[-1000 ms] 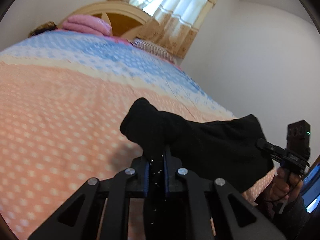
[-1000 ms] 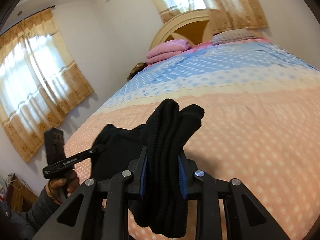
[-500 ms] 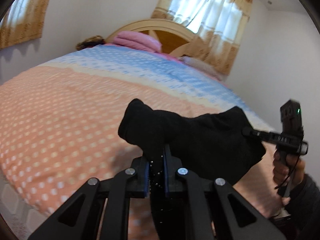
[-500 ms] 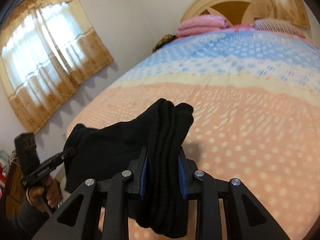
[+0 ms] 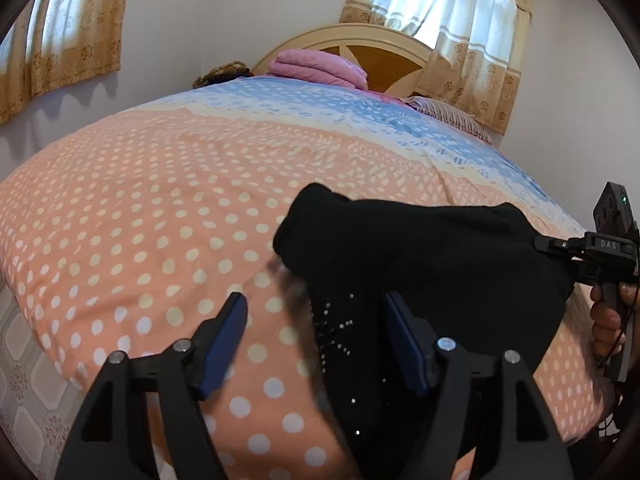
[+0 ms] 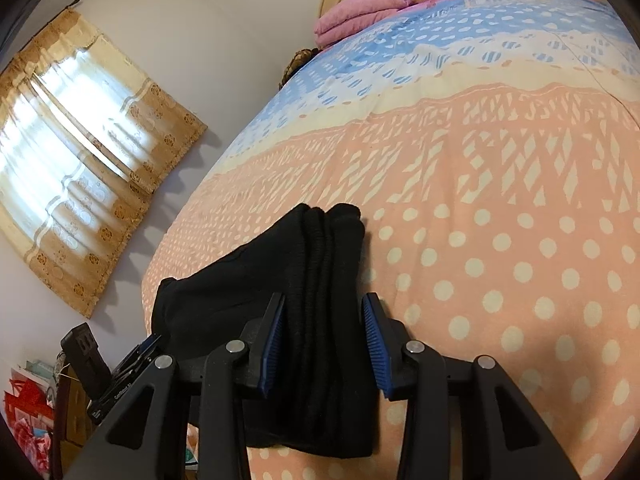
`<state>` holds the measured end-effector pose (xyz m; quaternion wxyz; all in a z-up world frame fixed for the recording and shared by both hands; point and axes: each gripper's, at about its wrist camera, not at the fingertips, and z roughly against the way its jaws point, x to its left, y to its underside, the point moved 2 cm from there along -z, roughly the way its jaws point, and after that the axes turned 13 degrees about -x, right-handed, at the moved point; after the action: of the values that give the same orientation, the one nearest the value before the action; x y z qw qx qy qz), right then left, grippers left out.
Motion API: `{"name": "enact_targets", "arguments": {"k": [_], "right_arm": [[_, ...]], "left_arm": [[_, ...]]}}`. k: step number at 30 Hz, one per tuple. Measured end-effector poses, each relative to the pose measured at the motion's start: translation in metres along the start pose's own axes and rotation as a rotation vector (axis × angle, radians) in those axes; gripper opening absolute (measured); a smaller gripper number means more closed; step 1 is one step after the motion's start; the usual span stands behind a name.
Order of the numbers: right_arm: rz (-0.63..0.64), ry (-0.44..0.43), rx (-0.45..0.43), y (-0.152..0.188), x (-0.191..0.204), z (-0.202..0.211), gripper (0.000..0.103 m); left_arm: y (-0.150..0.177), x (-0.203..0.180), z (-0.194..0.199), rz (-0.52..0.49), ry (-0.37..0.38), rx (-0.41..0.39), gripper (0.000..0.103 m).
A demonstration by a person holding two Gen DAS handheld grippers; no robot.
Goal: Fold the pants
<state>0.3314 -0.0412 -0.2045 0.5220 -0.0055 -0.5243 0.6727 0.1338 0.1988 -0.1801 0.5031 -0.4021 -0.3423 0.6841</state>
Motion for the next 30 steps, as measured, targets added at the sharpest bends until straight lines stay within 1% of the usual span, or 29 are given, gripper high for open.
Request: {"name": "enact_targets", "arguments": {"k": [3, 7, 10, 13, 15, 16, 18, 24, 27, 30], "right_arm": [[-0.002, 0.008, -0.023, 0.002, -0.002, 0.01, 0.043], [0.014, 0.042, -0.062, 0.0, -0.006, 0.022, 0.048], [0.054, 0.097, -0.107, 0.002, -0.003, 0.036, 0.051], [0.074, 0.206, -0.128, 0.005, -0.012, 0.044, 0.052], [0.028, 0.182, -0.143, 0.004, -0.02, 0.05, 0.052], [0.01, 0.188, -0.158, 0.004, -0.022, 0.055, 0.052], [0.015, 0.215, -0.173, 0.004, -0.022, 0.064, 0.052], [0.011, 0.223, -0.167, 0.012, -0.016, 0.074, 0.052], [0.053, 0.233, -0.195, 0.02, 0.002, 0.09, 0.052], [0.166, 0.219, -0.234, 0.035, 0.039, 0.114, 0.052]], "left_arm": [[0.0, 0.002, 0.007, -0.017, -0.021, -0.002, 0.076], [0.003, 0.003, 0.018, -0.035, -0.046, -0.01, 0.076], [0.004, 0.002, 0.024, -0.045, -0.061, -0.009, 0.076], [0.005, -0.004, 0.03, -0.067, -0.071, -0.004, 0.076], [0.006, -0.006, 0.033, -0.072, -0.07, 0.0, 0.076], [0.006, -0.007, 0.035, -0.076, -0.073, 0.0, 0.076], [0.005, -0.009, 0.037, -0.081, -0.065, -0.003, 0.076], [0.003, -0.014, 0.044, -0.084, -0.057, 0.0, 0.076], [-0.001, -0.021, 0.056, -0.095, -0.052, -0.017, 0.076], [-0.007, -0.03, 0.072, -0.094, -0.046, -0.044, 0.077]]}}
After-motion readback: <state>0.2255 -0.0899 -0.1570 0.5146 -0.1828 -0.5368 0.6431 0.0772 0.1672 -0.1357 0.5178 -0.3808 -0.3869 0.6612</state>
